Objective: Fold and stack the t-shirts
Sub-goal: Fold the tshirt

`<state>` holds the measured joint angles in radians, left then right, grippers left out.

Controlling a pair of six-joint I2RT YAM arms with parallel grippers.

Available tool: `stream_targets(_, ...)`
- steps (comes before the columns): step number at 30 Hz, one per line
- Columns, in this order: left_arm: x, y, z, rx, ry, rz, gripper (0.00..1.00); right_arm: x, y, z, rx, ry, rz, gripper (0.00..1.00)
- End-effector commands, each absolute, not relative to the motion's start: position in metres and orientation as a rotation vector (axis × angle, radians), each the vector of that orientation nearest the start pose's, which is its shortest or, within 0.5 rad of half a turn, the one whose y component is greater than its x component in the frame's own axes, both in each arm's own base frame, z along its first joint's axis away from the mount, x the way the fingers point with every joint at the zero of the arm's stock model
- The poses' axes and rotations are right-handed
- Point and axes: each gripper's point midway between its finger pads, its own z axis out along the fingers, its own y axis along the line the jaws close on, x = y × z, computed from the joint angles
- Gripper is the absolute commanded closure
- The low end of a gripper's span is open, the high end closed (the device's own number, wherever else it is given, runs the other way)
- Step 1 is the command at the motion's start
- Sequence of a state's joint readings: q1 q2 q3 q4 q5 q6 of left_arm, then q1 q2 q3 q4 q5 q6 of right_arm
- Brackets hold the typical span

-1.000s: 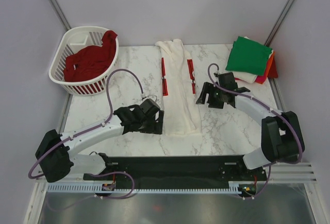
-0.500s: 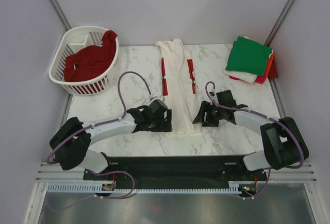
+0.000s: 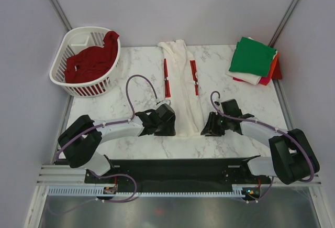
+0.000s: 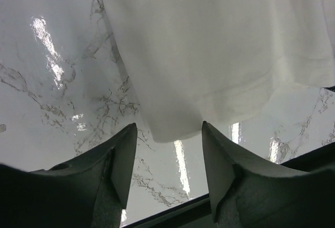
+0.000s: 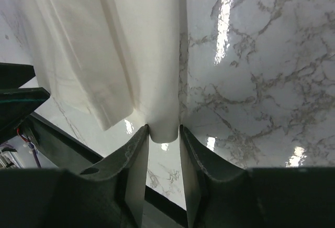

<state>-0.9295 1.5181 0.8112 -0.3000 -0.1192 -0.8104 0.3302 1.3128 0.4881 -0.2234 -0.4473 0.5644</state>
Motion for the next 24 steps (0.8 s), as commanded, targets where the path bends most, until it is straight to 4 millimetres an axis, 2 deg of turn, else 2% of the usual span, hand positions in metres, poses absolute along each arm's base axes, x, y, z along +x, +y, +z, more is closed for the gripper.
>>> stream_targets(1, 0.204, -0.296, 0.040, 0.072, 2.620, -0.538, 0.42, 0.198, 0.167, 0.011, 0.149, 2.737, 0.846, 0.63)
stream_targets(7, 0.204, -0.301, 0.039, 0.086, 2.622, -0.546, 0.50, 0.209, 0.165, 0.010, 0.148, 2.715, 0.800, 0.67)
stream_targets(8, 0.204, -0.301, 0.039, 0.088, 2.622, -0.545, 0.53, 0.211, 0.165, 0.012, 0.147, 2.710, 0.801, 0.71)
stream_targets(9, 0.204, -0.301, 0.040, 0.089, 2.620, -0.546, 0.58, 0.212, 0.166, 0.013, 0.147, 2.705, 0.804, 0.74)
stream_targets(10, 0.204, -0.302, 0.040, 0.093, 2.619, -0.545, 0.75, 0.212, 0.167, 0.014, 0.142, 2.705, 0.819, 0.79)
stream_targets(11, 0.204, -0.302, 0.040, 0.095, 2.619, -0.547, 0.85, 0.213, 0.168, 0.016, 0.139, 2.699, 0.824, 0.92)
stream_targets(12, 0.203, -0.302, 0.041, 0.097, 2.620, -0.550, 0.97, 0.212, 0.169, 0.017, 0.134, 2.700, 0.833, 0.98)
stream_targets(17, 0.191, -0.301, 0.048, 0.104, 2.614, -0.589, 0.98, 0.207, 0.164, 0.029, 0.112, 2.673, 0.816, 1.00)
stream_targets(18, 0.189, -0.301, 0.057, 0.104, 2.590, -0.612, 0.98, 0.201, 0.162, 0.029, 0.115, 2.688, 0.809, 1.00)
stream_targets(20, 0.175, -0.299, 0.057, 0.110, 2.604, -0.620, 0.98, 0.198, 0.162, 0.039, 0.105, 2.661, 0.821, 1.00)
stream_targets(24, 0.147, -0.294, 0.070, 0.117, 2.618, -0.611, 0.98, 0.176, 0.166, 0.063, 0.081, 2.640, 0.883, 1.00)
